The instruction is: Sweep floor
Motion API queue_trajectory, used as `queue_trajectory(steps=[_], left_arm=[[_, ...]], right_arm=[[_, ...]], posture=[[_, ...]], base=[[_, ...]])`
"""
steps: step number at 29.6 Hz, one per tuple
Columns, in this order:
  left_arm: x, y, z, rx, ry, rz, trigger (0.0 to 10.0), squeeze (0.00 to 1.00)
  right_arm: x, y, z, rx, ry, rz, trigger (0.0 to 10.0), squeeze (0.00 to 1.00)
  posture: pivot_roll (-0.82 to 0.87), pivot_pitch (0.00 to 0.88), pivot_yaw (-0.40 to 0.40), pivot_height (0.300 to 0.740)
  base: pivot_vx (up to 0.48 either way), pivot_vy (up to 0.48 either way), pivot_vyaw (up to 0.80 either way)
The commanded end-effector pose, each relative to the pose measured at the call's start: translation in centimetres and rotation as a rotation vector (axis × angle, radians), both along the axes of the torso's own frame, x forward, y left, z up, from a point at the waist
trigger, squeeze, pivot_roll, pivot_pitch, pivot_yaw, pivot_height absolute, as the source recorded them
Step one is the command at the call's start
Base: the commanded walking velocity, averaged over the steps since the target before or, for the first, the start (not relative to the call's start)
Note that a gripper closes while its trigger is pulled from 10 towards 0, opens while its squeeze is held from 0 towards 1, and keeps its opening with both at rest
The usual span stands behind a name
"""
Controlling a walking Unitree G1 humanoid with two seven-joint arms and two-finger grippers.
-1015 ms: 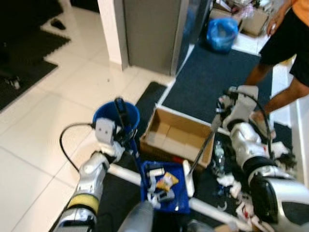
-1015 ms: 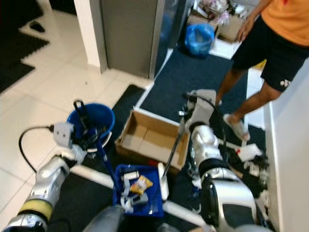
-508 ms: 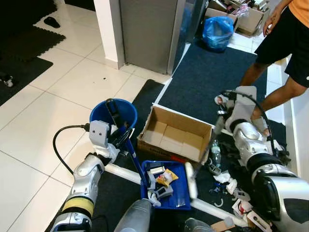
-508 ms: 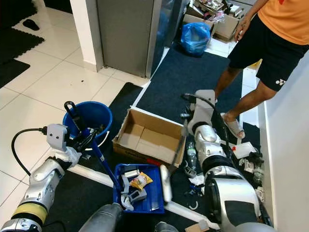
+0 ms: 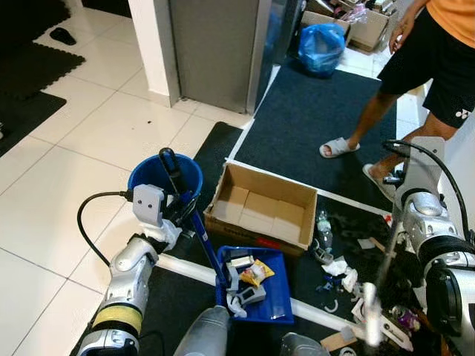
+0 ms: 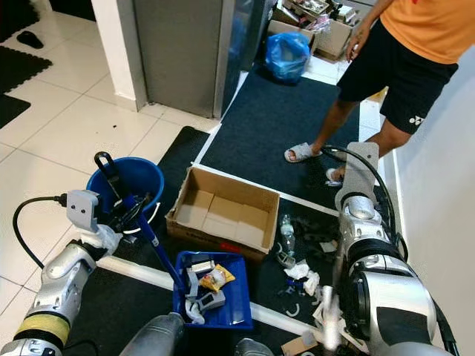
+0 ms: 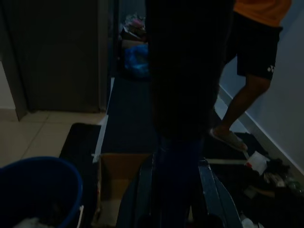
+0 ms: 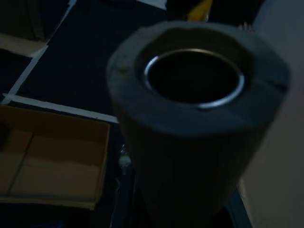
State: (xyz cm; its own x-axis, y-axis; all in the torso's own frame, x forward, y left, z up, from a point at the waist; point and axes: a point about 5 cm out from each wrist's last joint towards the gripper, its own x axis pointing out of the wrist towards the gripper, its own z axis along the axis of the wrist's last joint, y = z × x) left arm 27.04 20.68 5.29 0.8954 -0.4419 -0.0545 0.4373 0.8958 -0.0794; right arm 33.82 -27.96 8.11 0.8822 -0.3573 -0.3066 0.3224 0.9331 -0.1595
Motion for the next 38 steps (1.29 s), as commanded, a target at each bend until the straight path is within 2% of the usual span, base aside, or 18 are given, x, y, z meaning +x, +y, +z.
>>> queue_trajectory(steps=[1,2,3,5,6,10,16,19,24,38], left_arm=[[0.8,1.2,2.3,0.013,-0.093,0.03,10.0,0.0],[1.1,1.7,3.5,0.019,-0.131,0.038,10.0,0.0],[1.1,1.7,3.5,0.019,-0.131,0.038,10.0,0.0],[1.5,2.2,5.7,0.039,-0.203,0.043,10.0,0.0],[1.5,2.2,5.7,0.039,-0.203,0.043,10.0,0.0],[1.6,2.6,9.2,0.041,-0.305,0.044,10.0,0.0],[1.6,2.5,10.8,0.005,-0.348,0.046,10.0,0.0],[2.0,1.6,10.9,-0.06,-0.344,0.023,10.0,0.0],[2.4,-0.1,10.5,-0.094,-0.309,-0.022,10.0,0.0],[3.2,-1.7,10.6,-0.14,-0.29,-0.058,10.0,0.0]], right_arm=[[-0.2,-0.3,-0.1,0.01,-0.002,-0.019,10.0,0.0],[-0.4,-0.3,-0.4,0.01,0.012,-0.024,10.0,0.0],[-0.4,-0.3,-0.4,0.01,0.012,-0.024,10.0,0.0],[-0.8,-0.2,-1.1,0.007,0.042,-0.03,10.0,0.0],[-0.8,-0.2,-1.1,0.007,0.042,-0.03,10.0,0.0],[-1.5,-0.1,-2.3,-0.006,0.096,-0.036,10.0,0.0],[-1.9,-0.1,-2.8,-0.004,0.115,-0.035,10.0,0.0],[-1.9,0.2,-3.1,-0.017,0.133,-0.019,10.0,0.0],[-2.2,1.1,-3.9,0.01,0.154,0.011,10.0,0.0],[-2.7,1.5,-4.6,0.038,0.162,0.01,10.0,0.0]], posture=[[0.29,0.0,-0.079,0.74],[0.29,0.003,-0.078,0.74],[0.29,0.003,-0.078,0.74],[0.29,0.003,-0.078,0.74],[0.29,0.003,-0.078,0.74],[0.3,0.008,-0.076,0.74],[0.3,0.011,-0.08,0.74],[0.3,0.009,-0.082,0.74],[0.29,0.009,-0.081,0.74],[0.28,0.013,-0.071,0.74]], base=[[0.0,0.0,0.0],[0.0,0.0,0.0],[0.0,0.0,0.0],[0.0,0.0,0.0],[0.0,0.0,0.0],[0.0,0.0,0.0],[0.0,0.0,0.0],[0.275,0.0,0.0],[0.242,0.0,0.0],[0.298,0.0,0.0]])
